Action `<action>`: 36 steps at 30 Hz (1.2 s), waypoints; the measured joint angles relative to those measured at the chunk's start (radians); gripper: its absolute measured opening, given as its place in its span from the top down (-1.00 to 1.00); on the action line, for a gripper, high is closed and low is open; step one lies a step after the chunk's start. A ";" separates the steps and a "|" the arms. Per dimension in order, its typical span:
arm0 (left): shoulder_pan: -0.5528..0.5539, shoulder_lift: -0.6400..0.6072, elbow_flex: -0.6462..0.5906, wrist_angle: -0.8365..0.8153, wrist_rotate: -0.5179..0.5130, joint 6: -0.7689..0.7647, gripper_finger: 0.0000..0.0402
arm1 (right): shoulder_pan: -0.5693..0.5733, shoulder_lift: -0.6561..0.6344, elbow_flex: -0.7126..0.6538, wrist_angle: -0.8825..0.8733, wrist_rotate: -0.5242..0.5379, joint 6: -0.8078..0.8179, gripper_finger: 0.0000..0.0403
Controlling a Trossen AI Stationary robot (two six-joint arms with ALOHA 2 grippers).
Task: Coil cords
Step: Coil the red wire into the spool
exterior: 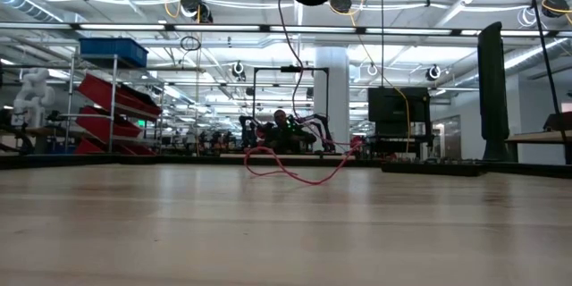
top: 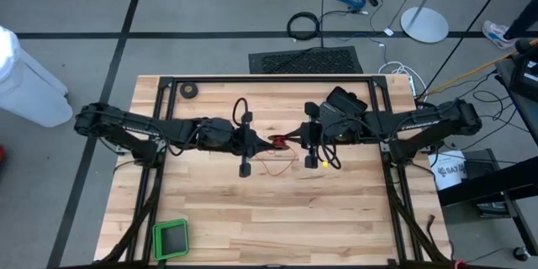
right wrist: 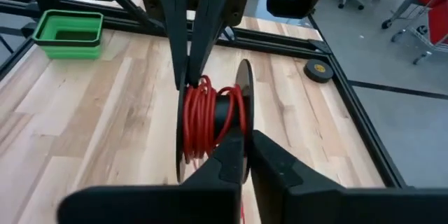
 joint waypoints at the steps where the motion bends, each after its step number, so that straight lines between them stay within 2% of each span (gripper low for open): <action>1: 0.000 0.000 0.000 -0.002 0.000 0.001 0.99 | 0.000 0.000 0.000 -0.001 0.001 0.000 0.96; 7: 0.001 0.000 0.000 0.008 0.000 0.001 0.92 | 0.000 0.000 0.000 0.000 0.001 -0.009 0.99; 17: -0.003 -0.005 -0.001 0.056 -0.009 -0.001 0.52 | -0.002 -0.001 0.000 0.005 0.012 -0.016 1.00; 22: -0.036 -0.053 -0.001 0.023 -0.115 0.006 0.44 | -0.021 -0.017 0.000 0.001 0.012 -0.010 1.00; 26: -0.061 -0.125 0.000 -0.093 -0.245 0.004 0.43 | -0.038 -0.033 0.000 -0.008 0.011 0.023 1.00; 29: -0.079 -0.157 -0.005 -0.193 -0.325 -0.060 0.43 | -0.042 -0.049 0.000 -0.003 0.011 0.030 1.00; 33: -0.107 -0.165 -0.108 -0.162 -0.341 -0.167 0.43 | -0.042 -0.066 0.000 -0.004 0.011 0.029 1.00; 36: -0.129 -0.156 -0.240 0.015 -0.375 -0.213 0.43 | -0.041 -0.081 0.000 -0.003 0.010 0.029 1.00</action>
